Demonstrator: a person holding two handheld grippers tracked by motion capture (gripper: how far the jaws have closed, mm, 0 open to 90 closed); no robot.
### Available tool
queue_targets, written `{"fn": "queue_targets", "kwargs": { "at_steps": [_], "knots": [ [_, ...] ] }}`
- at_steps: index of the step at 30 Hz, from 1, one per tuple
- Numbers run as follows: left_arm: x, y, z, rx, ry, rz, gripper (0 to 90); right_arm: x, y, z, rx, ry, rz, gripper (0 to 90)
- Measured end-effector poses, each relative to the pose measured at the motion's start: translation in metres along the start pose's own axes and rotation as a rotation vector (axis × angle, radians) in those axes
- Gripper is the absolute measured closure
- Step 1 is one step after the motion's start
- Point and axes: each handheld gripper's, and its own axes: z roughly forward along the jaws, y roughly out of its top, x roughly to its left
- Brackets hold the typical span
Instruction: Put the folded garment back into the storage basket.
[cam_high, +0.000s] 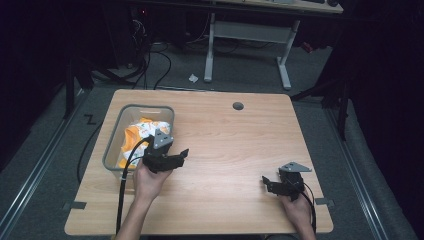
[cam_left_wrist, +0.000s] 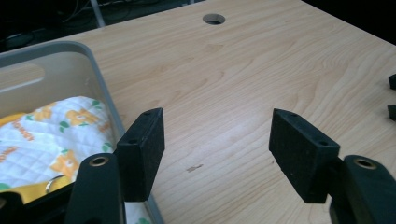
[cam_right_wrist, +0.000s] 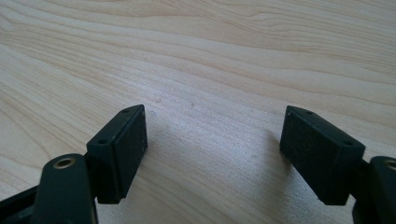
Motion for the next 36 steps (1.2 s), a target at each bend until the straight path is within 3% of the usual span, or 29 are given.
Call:
{"fn": "queue_targets", "kwargs": {
  "at_steps": [15,23,29,36],
  "knots": [
    [-0.025,-0.008,0.019,0.002,-0.079,0.0,36.3,0.0,0.0,0.0,0.0,0.0,0.0,23.5],
    [-0.039,-0.017,0.031,0.039,-0.116,0.016,36.3,0.0,0.0,0.0,0.0,0.0,0.0,23.5],
    [-0.048,-0.026,0.04,0.061,-0.133,0.017,36.7,0.0,0.0,0.0,0.0,0.0,0.001,23.5],
    [-0.055,-0.038,0.053,0.101,-0.124,0.025,36.8,0.0,0.0,0.0,0.0,0.0,0.001,23.5]
  ]
}}
